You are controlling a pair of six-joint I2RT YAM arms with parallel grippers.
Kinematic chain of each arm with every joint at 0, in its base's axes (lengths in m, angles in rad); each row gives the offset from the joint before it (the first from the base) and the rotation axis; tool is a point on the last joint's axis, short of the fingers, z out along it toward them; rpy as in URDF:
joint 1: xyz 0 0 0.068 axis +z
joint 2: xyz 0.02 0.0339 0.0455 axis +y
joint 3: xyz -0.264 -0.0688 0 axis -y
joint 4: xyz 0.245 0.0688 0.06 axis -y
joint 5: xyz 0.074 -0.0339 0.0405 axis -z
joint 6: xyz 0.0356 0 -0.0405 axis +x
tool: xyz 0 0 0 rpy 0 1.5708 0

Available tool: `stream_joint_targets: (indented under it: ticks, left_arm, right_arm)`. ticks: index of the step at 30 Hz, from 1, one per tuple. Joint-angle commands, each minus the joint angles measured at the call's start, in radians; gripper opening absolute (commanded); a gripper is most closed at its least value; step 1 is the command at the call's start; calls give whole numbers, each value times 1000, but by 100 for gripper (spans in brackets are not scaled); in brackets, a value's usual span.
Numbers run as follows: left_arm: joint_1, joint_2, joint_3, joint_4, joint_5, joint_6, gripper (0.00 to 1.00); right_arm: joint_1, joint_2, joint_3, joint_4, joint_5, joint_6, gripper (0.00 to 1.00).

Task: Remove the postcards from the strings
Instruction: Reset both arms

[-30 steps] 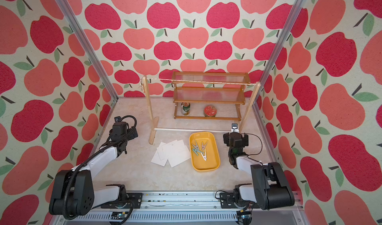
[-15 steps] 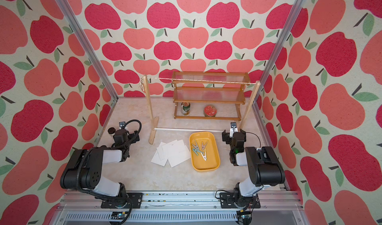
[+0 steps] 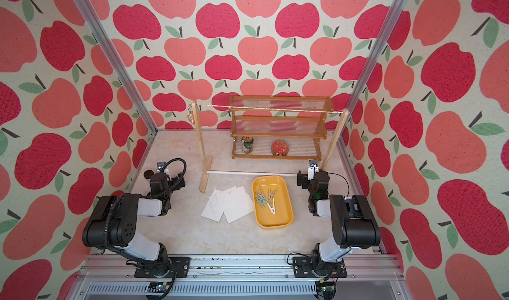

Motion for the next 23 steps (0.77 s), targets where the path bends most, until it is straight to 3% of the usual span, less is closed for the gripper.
stream_joint_targets:
  ticks: [1,23]
  left_arm:
    - [4,-6,12,22,19,3,99]
    - [7,-4,15,17,33,7,99]
  right_arm:
    - [19,-10,-9,15,40,5,99]
    - [15,-13,-4,3,29,8,99]
